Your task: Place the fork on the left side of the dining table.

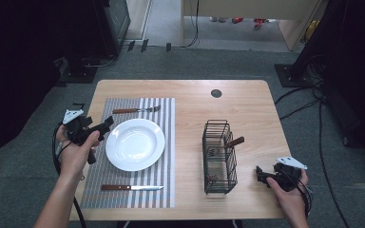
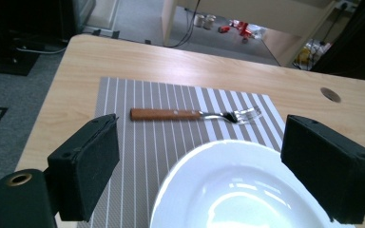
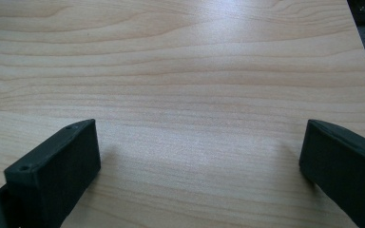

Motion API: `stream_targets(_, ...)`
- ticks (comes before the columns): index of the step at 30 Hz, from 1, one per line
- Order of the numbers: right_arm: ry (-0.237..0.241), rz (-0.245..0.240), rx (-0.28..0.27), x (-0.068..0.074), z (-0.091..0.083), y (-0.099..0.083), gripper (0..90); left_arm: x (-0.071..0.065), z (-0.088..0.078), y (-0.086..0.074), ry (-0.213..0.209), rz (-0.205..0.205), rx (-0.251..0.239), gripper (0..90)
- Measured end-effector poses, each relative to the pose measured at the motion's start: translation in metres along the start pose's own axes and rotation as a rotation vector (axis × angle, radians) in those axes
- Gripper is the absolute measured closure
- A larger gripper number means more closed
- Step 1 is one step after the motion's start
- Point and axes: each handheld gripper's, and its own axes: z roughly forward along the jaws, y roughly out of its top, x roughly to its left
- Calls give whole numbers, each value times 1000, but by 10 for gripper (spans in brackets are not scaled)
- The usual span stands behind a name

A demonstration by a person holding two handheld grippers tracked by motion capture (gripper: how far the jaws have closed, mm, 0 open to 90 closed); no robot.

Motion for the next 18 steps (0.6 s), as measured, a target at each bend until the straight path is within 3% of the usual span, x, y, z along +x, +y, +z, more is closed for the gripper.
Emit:
stream_targets(3, 0, 0, 0, 0, 0, 0, 0, 0, -5, -7, 15, 19, -5, 129)
stream_targets(4, 0, 0, 0, 0, 0, 0, 0, 0, -10, -14, 44, 50, -19, 130)
stream_targets(7, 0, 0, 0, 0, 0, 0, 0, 0, -14, -22, 45, 64, -9, 130)
stream_targets(15, -1, 0, 2, 0, 0, 0, 0, 8, -26, -51, 14, 62, 33, 122)
stream_targets(18, -1, 0, 2, 0, 0, 0, 0, 13, -29, -62, 20, 57, 44, 114)
